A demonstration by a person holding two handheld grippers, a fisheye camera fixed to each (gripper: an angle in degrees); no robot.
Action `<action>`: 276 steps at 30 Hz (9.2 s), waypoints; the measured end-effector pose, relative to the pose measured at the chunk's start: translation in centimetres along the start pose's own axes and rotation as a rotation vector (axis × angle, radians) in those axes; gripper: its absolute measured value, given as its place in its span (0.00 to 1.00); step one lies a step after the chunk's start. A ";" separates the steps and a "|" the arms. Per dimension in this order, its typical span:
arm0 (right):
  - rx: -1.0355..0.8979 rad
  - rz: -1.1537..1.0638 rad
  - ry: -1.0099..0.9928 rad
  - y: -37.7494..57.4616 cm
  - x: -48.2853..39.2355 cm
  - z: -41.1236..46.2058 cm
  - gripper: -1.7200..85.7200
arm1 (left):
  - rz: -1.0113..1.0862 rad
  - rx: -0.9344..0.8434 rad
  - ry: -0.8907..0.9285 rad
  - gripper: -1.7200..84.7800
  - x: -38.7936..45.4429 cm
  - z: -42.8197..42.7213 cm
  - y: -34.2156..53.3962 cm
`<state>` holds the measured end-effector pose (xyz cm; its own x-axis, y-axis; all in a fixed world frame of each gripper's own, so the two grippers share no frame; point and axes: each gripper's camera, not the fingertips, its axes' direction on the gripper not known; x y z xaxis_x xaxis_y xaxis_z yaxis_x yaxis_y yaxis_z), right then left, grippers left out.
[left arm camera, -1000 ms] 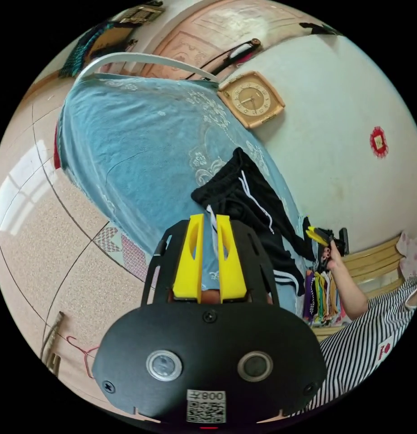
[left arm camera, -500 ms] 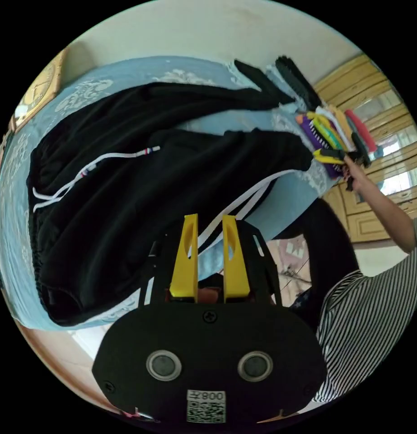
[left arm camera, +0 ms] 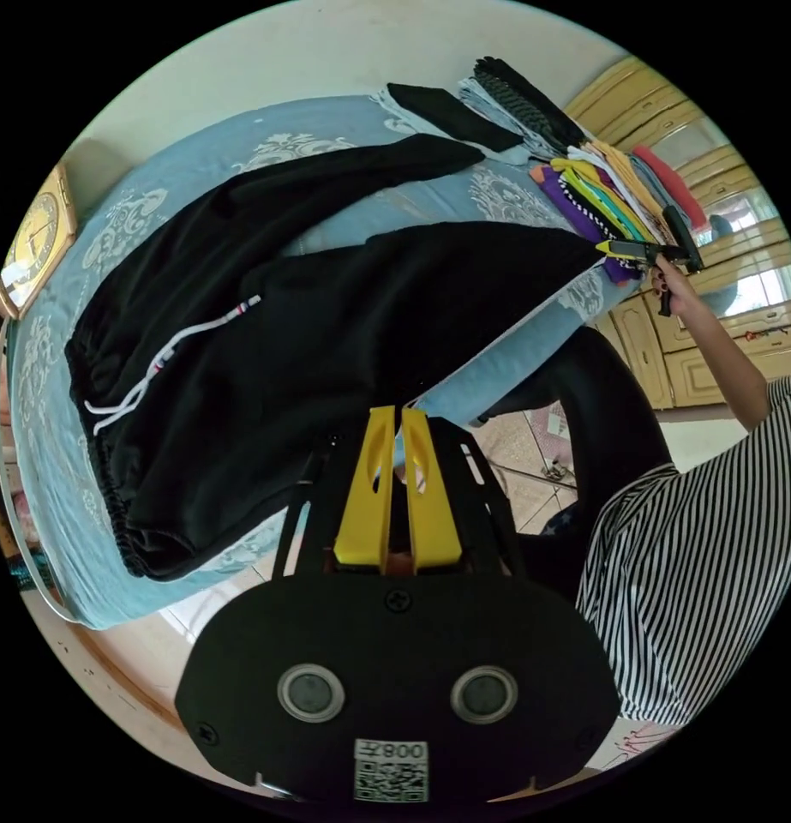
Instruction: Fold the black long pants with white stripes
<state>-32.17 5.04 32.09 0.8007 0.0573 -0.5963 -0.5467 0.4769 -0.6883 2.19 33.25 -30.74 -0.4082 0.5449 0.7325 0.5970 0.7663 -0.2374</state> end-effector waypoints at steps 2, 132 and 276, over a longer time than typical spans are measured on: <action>-0.031 0.028 0.007 1.3 2.1 2.0 0.04 | 0.004 -0.075 0.010 0.04 1.3 1.4 -1.6; 0.233 -0.081 -0.025 -38.8 -2.7 16.4 0.09 | -0.305 0.292 0.004 0.11 -17.6 -6.2 -24.9; -0.144 -0.132 0.199 -10.8 9.5 13.2 0.06 | -0.007 0.131 0.000 0.05 -1.5 -4.7 -33.7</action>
<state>-15.39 11.96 39.29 0.8112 -0.1770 -0.5573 -0.4814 0.3387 -0.8084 -14.12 4.97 -20.86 -0.4121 0.5391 0.7345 0.4989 0.8081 -0.3132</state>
